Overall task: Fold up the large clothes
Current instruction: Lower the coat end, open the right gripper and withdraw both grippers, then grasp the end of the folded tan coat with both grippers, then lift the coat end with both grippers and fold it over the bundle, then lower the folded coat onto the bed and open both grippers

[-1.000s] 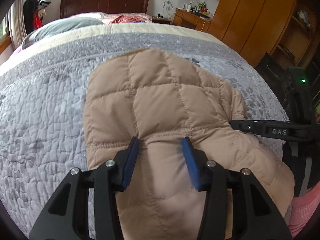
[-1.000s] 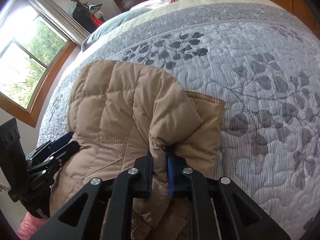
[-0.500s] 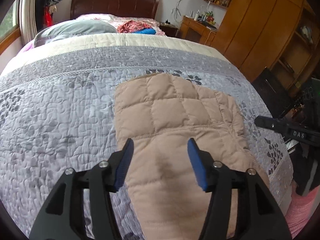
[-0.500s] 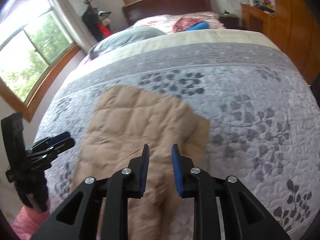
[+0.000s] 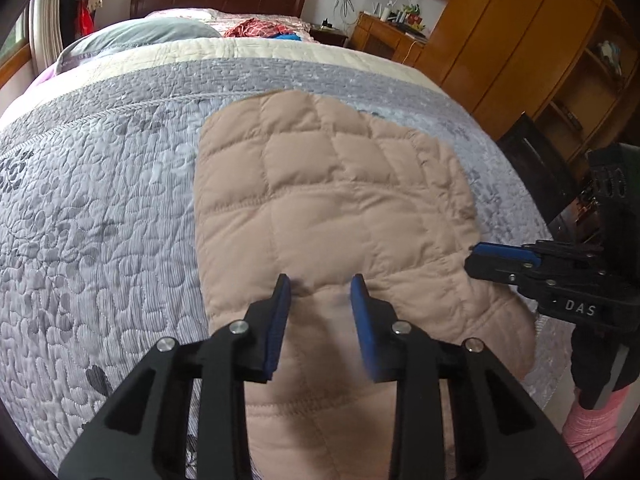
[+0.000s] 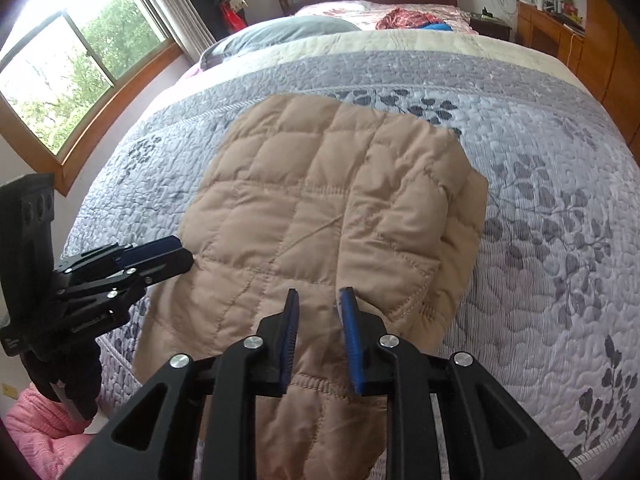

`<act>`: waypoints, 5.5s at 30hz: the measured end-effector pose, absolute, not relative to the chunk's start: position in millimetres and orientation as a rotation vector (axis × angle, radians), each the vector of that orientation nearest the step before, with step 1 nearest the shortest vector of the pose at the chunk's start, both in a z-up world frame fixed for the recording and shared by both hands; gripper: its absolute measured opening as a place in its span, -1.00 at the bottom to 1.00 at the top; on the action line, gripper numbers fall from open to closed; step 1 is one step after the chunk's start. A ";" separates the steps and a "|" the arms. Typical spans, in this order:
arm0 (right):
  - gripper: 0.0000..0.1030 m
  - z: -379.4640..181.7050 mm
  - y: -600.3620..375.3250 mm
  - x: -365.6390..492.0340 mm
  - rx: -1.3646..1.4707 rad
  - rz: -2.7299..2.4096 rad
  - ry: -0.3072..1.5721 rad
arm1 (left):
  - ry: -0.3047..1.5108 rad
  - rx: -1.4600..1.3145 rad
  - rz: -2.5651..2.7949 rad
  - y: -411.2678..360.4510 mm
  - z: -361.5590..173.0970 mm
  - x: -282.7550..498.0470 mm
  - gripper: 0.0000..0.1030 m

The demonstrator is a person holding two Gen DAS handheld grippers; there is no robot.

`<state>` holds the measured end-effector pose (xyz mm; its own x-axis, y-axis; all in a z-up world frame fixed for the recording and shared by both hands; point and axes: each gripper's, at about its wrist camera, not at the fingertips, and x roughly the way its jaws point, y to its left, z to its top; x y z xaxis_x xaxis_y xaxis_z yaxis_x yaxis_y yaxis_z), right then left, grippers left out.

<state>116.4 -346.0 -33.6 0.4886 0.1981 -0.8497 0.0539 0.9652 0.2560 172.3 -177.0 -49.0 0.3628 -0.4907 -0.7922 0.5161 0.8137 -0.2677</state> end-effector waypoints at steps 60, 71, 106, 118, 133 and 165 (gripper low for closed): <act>0.70 -48.3 -414.6 87.1 0.481 0.086 0.900 | 0.887 0.093 -0.623 -137.9 -39.9 169.4 0.37; 0.77 -92.3 -444.6 93.2 0.704 0.215 0.917 | 0.942 0.067 -0.649 -129.0 -53.7 182.8 0.59; 0.37 -133.7 -375.0 149.6 0.730 0.485 0.934 | 1.209 -0.338 -1.035 -141.7 -122.5 226.7 0.56; -0.11 -76.0 -328.6 166.7 0.590 0.505 0.840 | 1.048 -0.408 -1.089 -116.6 -81.1 228.0 0.11; -0.11 -27.4 -240.7 348.7 0.415 0.562 0.809 | 0.850 -0.398 -0.871 -52.4 -44.8 335.2 0.13; 0.55 -85.6 -297.8 303.0 0.484 0.412 0.900 | 0.872 -0.276 -0.605 0.6 -63.6 292.0 0.43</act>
